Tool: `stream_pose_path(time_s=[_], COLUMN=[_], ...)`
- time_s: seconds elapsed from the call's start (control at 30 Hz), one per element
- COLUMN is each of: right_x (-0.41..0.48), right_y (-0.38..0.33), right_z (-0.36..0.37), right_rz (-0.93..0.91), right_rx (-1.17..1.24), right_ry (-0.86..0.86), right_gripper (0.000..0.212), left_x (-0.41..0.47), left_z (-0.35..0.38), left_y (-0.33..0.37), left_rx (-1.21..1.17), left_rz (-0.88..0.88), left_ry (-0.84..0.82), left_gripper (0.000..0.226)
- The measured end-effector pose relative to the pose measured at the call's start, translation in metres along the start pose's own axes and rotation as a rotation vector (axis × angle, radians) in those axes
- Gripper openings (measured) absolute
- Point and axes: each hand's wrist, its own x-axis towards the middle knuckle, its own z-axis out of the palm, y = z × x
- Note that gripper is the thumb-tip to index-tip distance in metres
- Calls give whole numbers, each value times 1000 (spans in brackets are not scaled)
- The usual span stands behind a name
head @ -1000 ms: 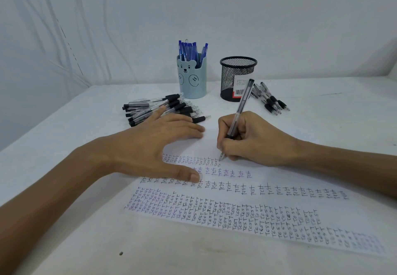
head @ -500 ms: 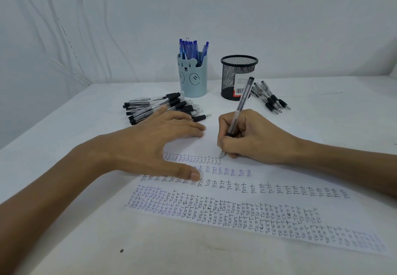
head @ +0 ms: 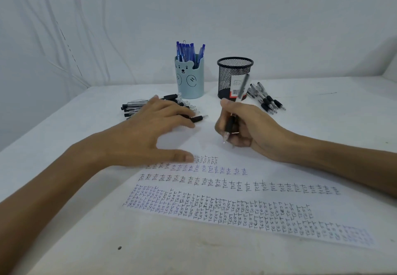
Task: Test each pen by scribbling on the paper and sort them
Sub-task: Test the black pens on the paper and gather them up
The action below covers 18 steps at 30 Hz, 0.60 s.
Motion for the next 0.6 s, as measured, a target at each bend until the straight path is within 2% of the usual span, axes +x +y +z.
stream_pose_path(time_s=[0.07, 0.13, 0.2, 0.27, 0.37, 0.43, 0.6], right_x=[1, 1, 0, 1, 4, 6, 9], right_y=[2, 4, 6, 3, 0, -1, -5], right_z=[-1, -2, -5, -5, -1, -3, -8], right_rz=[-26, -57, -46, -57, -51, -29, -8], right_rx=[6, -31, 1, 54, 119, 204, 183], right_ry=[7, 10, 26, 46, 95, 113, 54], right_gripper=[35, 15, 33, 44, 32, 38, 42], left_x=[-1, -2, -3, -3, -4, -3, -3], left_z=[1, 1, 1, 1, 2, 3, 4], left_y=[-7, -14, -18, -19, -19, -18, -17], left_rx=[74, 150, 188, 202, 184, 180, 174], left_rz=[-23, -74, -126, -170, -204, -216, -236], left_ry=[72, 156, 213, 241, 254, 264, 295], left_gripper=[59, 37, 23, 22, 17, 14, 11])
